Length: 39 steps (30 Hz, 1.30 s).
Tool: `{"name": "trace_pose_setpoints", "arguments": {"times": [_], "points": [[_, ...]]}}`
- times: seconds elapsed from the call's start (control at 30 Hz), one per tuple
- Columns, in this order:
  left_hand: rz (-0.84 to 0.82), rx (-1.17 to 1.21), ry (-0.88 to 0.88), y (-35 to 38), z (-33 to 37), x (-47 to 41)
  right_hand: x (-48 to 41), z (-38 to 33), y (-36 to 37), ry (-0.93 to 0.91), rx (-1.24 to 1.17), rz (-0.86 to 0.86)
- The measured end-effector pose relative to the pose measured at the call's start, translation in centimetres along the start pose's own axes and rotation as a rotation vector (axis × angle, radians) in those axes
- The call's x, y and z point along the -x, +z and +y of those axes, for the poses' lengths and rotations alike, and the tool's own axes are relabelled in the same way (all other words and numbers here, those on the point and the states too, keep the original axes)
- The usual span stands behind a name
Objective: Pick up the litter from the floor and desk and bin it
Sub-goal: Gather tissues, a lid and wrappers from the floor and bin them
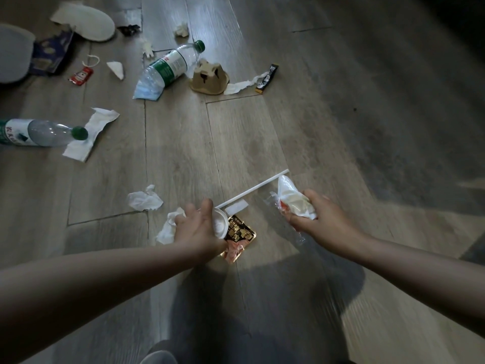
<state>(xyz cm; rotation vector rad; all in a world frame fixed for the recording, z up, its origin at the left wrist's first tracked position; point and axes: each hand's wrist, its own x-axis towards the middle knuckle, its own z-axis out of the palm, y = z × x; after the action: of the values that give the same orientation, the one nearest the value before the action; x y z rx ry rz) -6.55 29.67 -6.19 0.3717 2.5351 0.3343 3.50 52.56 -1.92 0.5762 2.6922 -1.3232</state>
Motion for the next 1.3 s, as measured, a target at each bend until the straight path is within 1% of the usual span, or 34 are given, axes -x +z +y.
{"name": "trace_pose_setpoints", "arguments": {"times": [0.23,0.33,0.43,0.57,0.7,0.8,0.97,1.1,1.2,1.3], "points": [[0.009,0.13,-0.029,-0.6,-0.7,-0.8,0.2,0.3,-0.3,-0.004,0.005,-0.001],[0.007,0.148,-0.003,-0.7,-1.2,-0.8,0.3,0.3,-0.6,0.0,-0.005,-0.002],[-0.015,0.22,0.032,-1.5,-2.0,-0.7,0.6,0.4,-0.7,0.007,-0.009,0.002],[-0.054,0.152,0.078,-2.8,-3.0,0.0,0.8,0.4,-0.5,0.016,0.001,0.0],[-0.115,0.113,0.106,-2.0,-3.5,1.2,0.5,-0.1,-0.4,0.033,0.021,-0.039],[-0.109,0.138,0.094,-1.3,-3.7,1.4,0.3,-0.8,-0.1,0.019,0.069,-0.045],[-0.073,0.152,0.045,0.3,-4.1,1.7,0.2,-0.8,0.0,0.019,0.06,-0.051],[-0.005,0.275,-0.031,-0.1,-4.4,0.8,-0.1,-0.2,0.0,0.044,0.031,-0.055],[-0.023,0.282,0.014,-0.5,-5.0,0.6,-0.4,0.3,0.1,0.046,0.007,-0.047],[-0.005,0.311,0.04,-1.3,-4.8,0.7,-0.6,0.4,0.2,0.047,0.015,-0.036]]}}
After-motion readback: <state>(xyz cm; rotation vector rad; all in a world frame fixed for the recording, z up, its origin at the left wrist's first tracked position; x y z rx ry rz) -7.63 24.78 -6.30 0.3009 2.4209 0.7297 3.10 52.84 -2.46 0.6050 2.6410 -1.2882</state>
